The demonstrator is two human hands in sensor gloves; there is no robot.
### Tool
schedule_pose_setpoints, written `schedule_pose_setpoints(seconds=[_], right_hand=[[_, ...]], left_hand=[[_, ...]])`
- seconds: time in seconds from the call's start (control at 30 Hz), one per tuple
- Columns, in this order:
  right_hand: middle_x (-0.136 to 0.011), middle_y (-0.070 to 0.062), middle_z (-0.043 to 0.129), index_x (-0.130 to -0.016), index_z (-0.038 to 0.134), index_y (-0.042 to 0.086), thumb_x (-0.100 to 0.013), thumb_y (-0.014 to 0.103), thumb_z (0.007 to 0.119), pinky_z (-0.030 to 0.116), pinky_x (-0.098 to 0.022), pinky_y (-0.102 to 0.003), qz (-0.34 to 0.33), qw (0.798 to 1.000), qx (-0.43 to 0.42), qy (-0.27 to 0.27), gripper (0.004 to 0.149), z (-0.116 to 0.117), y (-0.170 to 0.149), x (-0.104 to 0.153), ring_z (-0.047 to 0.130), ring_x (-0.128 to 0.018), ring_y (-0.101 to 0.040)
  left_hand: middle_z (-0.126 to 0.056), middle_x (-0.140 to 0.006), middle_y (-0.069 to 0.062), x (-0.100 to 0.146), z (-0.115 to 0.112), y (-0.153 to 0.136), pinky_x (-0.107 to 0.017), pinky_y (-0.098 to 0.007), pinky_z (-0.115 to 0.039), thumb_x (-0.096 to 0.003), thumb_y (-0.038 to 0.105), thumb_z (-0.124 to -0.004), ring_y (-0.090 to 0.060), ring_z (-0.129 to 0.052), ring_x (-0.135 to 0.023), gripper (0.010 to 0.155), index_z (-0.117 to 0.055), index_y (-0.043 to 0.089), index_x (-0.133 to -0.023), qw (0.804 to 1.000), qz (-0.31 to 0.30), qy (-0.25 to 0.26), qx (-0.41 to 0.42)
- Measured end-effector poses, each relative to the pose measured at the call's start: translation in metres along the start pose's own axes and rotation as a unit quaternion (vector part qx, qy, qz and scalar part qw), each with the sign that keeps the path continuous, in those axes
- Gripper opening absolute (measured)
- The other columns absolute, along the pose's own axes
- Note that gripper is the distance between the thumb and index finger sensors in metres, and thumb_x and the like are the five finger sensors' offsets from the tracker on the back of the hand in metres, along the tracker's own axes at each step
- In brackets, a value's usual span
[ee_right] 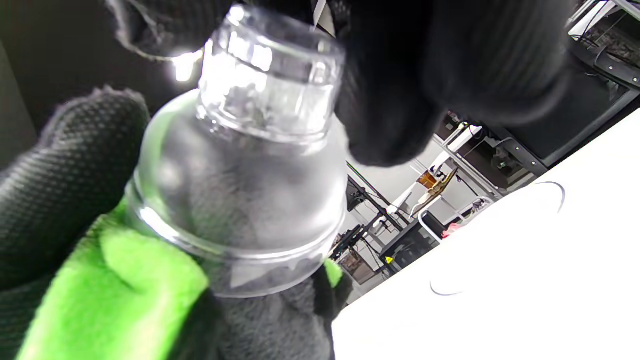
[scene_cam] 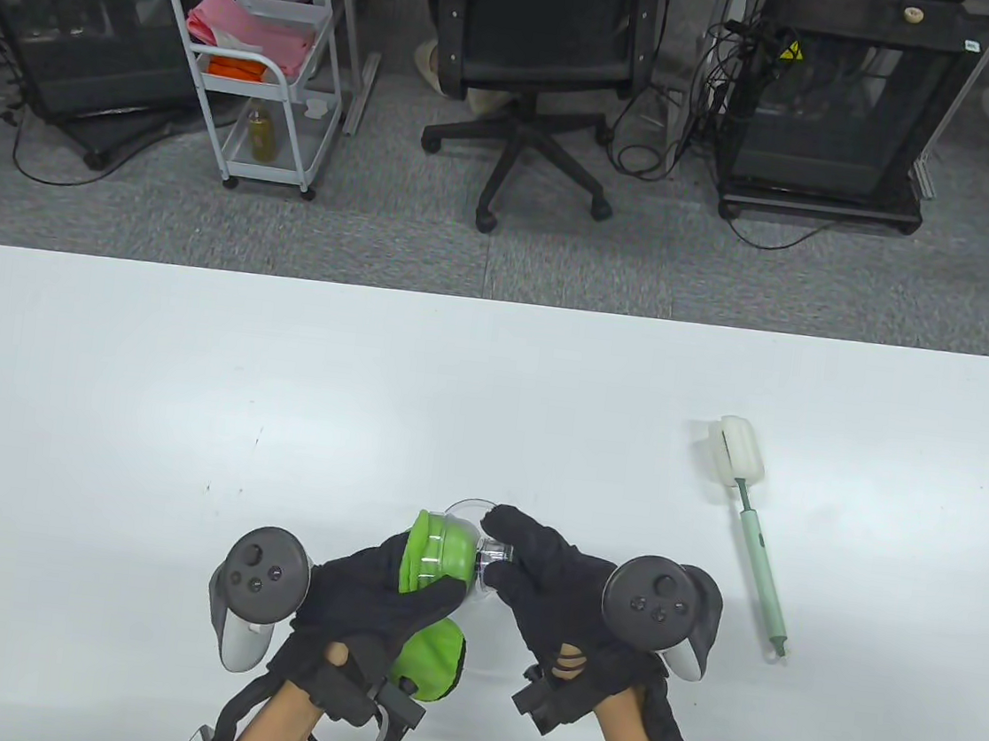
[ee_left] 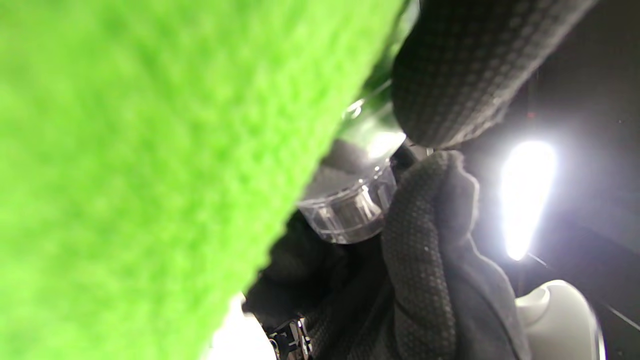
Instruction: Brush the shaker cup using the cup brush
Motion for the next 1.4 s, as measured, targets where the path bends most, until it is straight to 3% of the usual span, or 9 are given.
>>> schedule_pose_setpoints(seconds=[0.13,0.27,0.5,0.67,0.73,0.87,1.03,1.23,1.4], right_hand=[[-0.104,-0.017,0.063,-0.097,0.064,0.033,-0.038,0.036,0.087,0.085,-0.052,-0.049,-0.064,0.997,0.0,0.037,0.064,0.0,0.014,0.001,0.089,-0.077,-0.043],[-0.095,-0.019,0.075,-0.093,0.07,0.03,-0.036,0.032,0.089,0.091,-0.042,-0.04,-0.061,0.998,0.018,0.011,0.06,-0.003,0.017,0.001,0.097,-0.063,-0.04],[-0.068,-0.029,0.093,-0.095,0.07,0.017,-0.04,0.052,0.072,0.092,-0.016,-0.033,0.007,1.0,0.009,0.002,0.065,0.001,0.001,-0.001,0.105,-0.028,-0.026],[-0.104,-0.019,0.06,-0.101,0.056,0.028,-0.039,0.044,0.083,0.085,-0.05,-0.048,-0.046,0.998,0.01,0.032,0.07,0.0,0.009,0.0,0.089,-0.075,-0.042],[-0.105,-0.015,0.061,-0.099,0.06,0.031,-0.038,0.032,0.089,0.085,-0.051,-0.049,-0.063,0.997,0.005,0.038,0.067,-0.001,0.013,0.001,0.088,-0.076,-0.043],[-0.094,-0.023,0.074,-0.096,0.067,0.026,-0.038,0.033,0.087,0.091,-0.039,-0.039,-0.046,0.999,-0.002,0.027,0.062,-0.002,0.012,0.0,0.097,-0.059,-0.042],[-0.07,-0.031,0.092,-0.096,0.064,0.011,-0.041,0.049,0.073,0.094,-0.016,-0.031,0.022,0.999,-0.008,0.025,0.068,0.001,-0.003,-0.003,0.106,-0.029,-0.027],[-0.093,-0.028,0.076,-0.1,0.054,0.004,-0.035,0.06,0.082,0.089,-0.046,-0.047,0.023,0.99,-0.132,0.034,0.089,-0.001,-0.023,0.001,0.098,-0.068,-0.041],[-0.103,-0.027,0.062,-0.102,0.056,0.013,-0.039,0.049,0.083,0.081,-0.055,-0.055,0.018,0.978,-0.2,0.053,0.077,0.01,-0.026,-0.001,0.084,-0.083,-0.048]], left_hand=[[-0.104,-0.073,0.004,0.0,0.0,-0.001,-0.049,-0.047,-0.09,-0.0411,0.043,-0.094,-0.014,-0.113,-0.063,0.055,-0.086,0.011,-0.084,1.0,-0.001,0.002,0.017],[-0.104,-0.073,0.003,0.0,-0.003,0.001,-0.048,-0.047,-0.09,-0.0404,0.043,-0.094,-0.015,-0.113,-0.062,0.056,-0.085,0.009,-0.084,0.999,-0.01,0.0,0.034],[-0.103,-0.074,0.002,0.002,-0.005,0.007,-0.048,-0.047,-0.089,-0.0394,0.042,-0.096,-0.016,-0.112,-0.063,0.058,-0.084,0.008,-0.085,1.0,-0.022,-0.004,-0.016],[-0.103,-0.075,0.003,0.001,-0.005,0.005,-0.05,-0.047,-0.089,-0.0408,0.041,-0.094,-0.015,-0.112,-0.065,0.056,-0.084,0.009,-0.086,1.0,-0.008,-0.005,-0.003],[-0.103,-0.075,0.003,0.001,-0.005,0.005,-0.05,-0.047,-0.089,-0.0408,0.041,-0.094,-0.015,-0.112,-0.065,0.056,-0.084,0.009,-0.086,1.0,-0.01,-0.005,0.007],[-0.103,-0.074,0.001,0.001,-0.006,0.002,-0.048,-0.048,-0.089,-0.0403,0.041,-0.095,-0.017,-0.113,-0.063,0.057,-0.084,0.007,-0.085,0.999,-0.005,-0.005,0.039],[-0.102,-0.076,0.002,0.002,-0.008,0.01,-0.049,-0.046,-0.089,-0.0392,0.041,-0.096,-0.016,-0.112,-0.064,0.059,-0.083,0.008,-0.087,0.999,-0.027,-0.008,-0.042],[-0.101,-0.078,0.003,-0.001,-0.005,-0.001,-0.051,-0.044,-0.089,-0.0414,0.042,-0.092,-0.014,-0.111,-0.067,0.058,-0.08,0.01,-0.088,0.996,-0.019,0.0,0.091],[-0.097,-0.084,0.0,-0.002,-0.013,-0.009,-0.054,-0.046,-0.085,-0.0444,0.041,-0.085,-0.018,-0.107,-0.072,0.059,-0.076,0.008,-0.092,0.979,-0.009,-0.028,0.2]])
Point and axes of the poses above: the tracker on the back of each hand, its own y axis roughly to the thumb side, its own x axis roughly from the fingertips to the wrist, z = x × y, the point moved 2 cm from there along -x, roughly from the wrist to the fingertips
